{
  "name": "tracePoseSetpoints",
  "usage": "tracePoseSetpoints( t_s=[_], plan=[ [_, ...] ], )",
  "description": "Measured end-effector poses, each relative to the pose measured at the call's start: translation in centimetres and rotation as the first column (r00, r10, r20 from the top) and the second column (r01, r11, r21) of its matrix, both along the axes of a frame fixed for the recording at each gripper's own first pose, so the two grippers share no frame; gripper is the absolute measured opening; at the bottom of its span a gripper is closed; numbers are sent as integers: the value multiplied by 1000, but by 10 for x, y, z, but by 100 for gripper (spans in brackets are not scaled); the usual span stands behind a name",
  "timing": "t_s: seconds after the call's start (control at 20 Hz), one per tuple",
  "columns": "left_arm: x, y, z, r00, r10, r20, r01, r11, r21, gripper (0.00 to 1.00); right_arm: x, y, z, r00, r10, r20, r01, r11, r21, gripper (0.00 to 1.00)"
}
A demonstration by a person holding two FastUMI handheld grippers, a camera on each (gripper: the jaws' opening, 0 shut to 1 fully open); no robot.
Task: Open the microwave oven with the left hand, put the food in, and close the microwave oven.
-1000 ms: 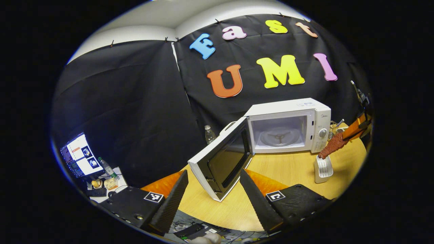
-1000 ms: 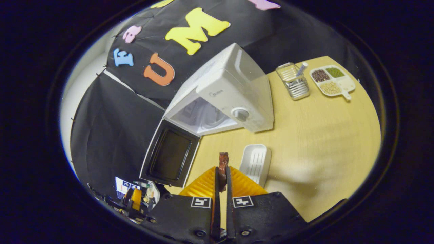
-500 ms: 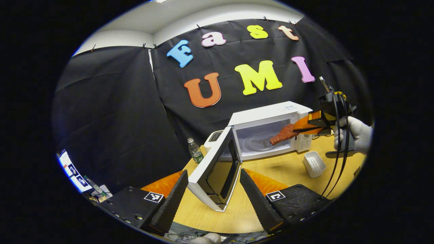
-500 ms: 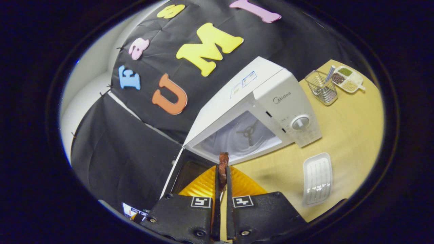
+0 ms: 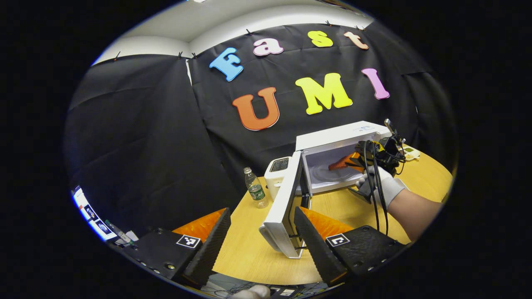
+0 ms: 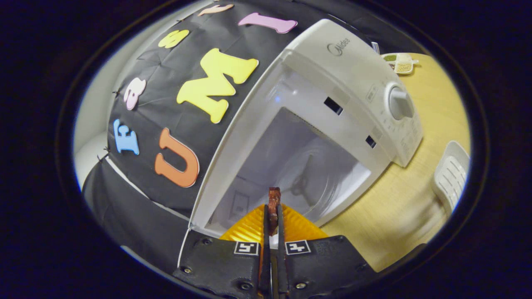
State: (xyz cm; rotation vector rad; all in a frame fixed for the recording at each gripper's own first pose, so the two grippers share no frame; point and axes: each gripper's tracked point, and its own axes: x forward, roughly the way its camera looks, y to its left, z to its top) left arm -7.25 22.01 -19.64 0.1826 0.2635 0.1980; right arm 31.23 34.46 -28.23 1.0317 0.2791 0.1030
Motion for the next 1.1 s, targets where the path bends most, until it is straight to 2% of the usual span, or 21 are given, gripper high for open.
tracePoseSetpoints(
  t_s=[0.15, 0.25, 0.35, 0.45, 0.5, 0.55, 0.65, 0.7, 0.75, 0.85, 0.9, 0.95, 1.0, 1.1],
  plan=[
    [1, 13, -1, 1000, 12, 5, -12, 1000, 18, 94, 26, 8, -18, 999, -33, 8, 34, 996, -88, 10],
    [0, 18, -3, 1000, 15, 9, -15, 1000, 23, 94, 35, 12, -41, 999, -44, -9, 41, 982, -187, 10],
    [-1, 24, -9, 1000, 25, 1, -25, 999, 37, 94, 38, 9, -46, 998, -56, 20, 59, 965, -257, 11],
    [-3, 25, -13, 999, 32, -6, -31, 999, 31, 94, 40, 2, -51, 997, -72, 26, 76, 928, -366, 17],
    [-3, 27, -14, 999, 37, -9, -37, 999, 30, 94, 40, 0, -52, 997, -71, 31, 78, 896, -437, 18],
    [-4, 28, -14, 999, 39, -10, -38, 999, 37, 94, 39, -1, -47, 997, -63, 46, 78, 866, -495, 11],
    [-2, 31, -14, 999, 41, -10, -41, 998, 56, 94, 39, 0, -46, 997, -55, 52, 74, 827, -558, 14],
    [-1, 31, -14, 999, 43, -8, -42, 998, 52, 94, 39, -2, -44, 997, -53, 58, 77, 811, -580, 29],
    [0, 32, -14, 999, 46, -5, -46, 998, 47, 94, 36, -3, -39, 996, -53, 72, 85, 804, -588, 27],
    [1, 34, -14, 998, 55, -4, -54, 998, 40, 94, 34, -4, -25, 994, -41, 100, 94, 785, -612, 43],
    [2, 34, -12, 998, 58, 2, -58, 998, 37, 94, 30, -2, -19, 995, -21, 98, 78, 779, -623, 60],
    [4, 35, -11, 998, 64, 5, -64, 997, 35, 94, 24, -1, -16, 995, 2, 96, 60, 772, -632, 64],
    [5, 37, -11, 998, 67, 10, -67, 997, 32, 94, 15, 0, -9, 995, 24, 93, 42, 767, -641, 73],
    [6, 44, -5, 996, 81, 23, -81, 996, 24, 94, -9, -1, 10, 993, 77, 92, 1, 760, -650, 79]
  ],
)
